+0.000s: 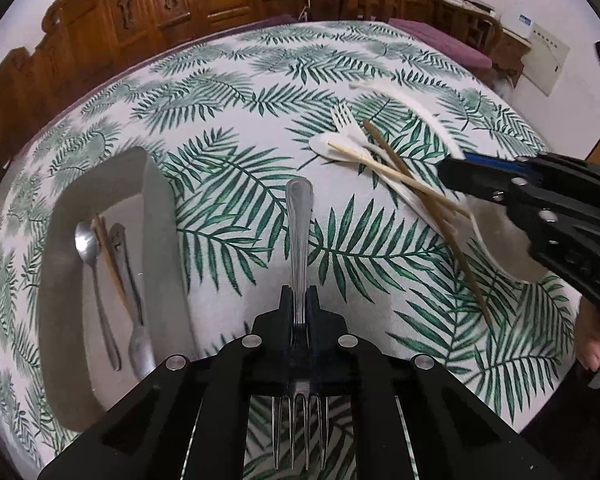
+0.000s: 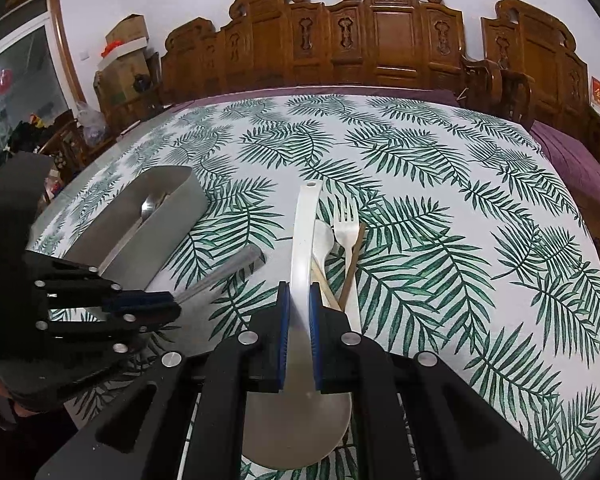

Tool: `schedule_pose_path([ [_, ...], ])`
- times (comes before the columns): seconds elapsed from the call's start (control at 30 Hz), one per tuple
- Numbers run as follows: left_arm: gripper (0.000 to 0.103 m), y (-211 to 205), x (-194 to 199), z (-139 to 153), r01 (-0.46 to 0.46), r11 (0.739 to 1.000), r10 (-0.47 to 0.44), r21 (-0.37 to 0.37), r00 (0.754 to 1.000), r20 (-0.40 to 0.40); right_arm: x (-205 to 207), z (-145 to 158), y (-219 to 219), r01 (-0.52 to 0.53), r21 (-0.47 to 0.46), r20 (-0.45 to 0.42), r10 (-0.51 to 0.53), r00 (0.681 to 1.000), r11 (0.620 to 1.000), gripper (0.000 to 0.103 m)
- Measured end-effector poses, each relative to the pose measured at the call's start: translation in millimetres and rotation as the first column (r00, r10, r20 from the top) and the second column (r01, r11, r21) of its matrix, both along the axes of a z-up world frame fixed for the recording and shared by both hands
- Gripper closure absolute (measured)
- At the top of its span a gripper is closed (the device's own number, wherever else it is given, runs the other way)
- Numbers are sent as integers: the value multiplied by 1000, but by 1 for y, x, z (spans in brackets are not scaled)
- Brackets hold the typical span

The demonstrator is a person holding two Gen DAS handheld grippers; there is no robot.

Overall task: Organize utensils
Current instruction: 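Grasp a metal fork with the left tool while the right tool holds the white spoon, then lower the metal fork into the tray with the left tool while the right tool carries the white spoon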

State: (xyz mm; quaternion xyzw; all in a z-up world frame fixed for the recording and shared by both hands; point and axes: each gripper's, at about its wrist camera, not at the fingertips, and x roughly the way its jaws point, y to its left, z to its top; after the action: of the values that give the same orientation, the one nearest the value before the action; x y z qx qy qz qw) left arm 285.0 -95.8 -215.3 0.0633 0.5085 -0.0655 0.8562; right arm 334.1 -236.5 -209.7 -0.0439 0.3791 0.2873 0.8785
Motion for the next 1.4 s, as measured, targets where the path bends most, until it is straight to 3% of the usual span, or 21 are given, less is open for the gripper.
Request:
schedule_pose_path([
  [0.47, 97, 19, -27, 50, -18, 1000, 20, -21, 997, 73, -11, 11, 10, -10, 21, -5, 11, 1000, 1000, 92],
  [0.8, 97, 42, -45, 80, -21, 998, 29, -67, 992, 119, -19, 43, 22, -13, 13, 2, 12, 1000, 1000, 92],
  [1.2, 97, 95, -36, 104, -63, 989, 80, -135, 989, 125, -22, 94, 39, -9, -19, 14, 9, 1000, 1000, 92],
  [1.4, 97, 115, -24, 102, -88, 984, 105, -152, 989, 104, -16, 103, 49, -3, -22, -1, 3, 1000, 1000, 92],
])
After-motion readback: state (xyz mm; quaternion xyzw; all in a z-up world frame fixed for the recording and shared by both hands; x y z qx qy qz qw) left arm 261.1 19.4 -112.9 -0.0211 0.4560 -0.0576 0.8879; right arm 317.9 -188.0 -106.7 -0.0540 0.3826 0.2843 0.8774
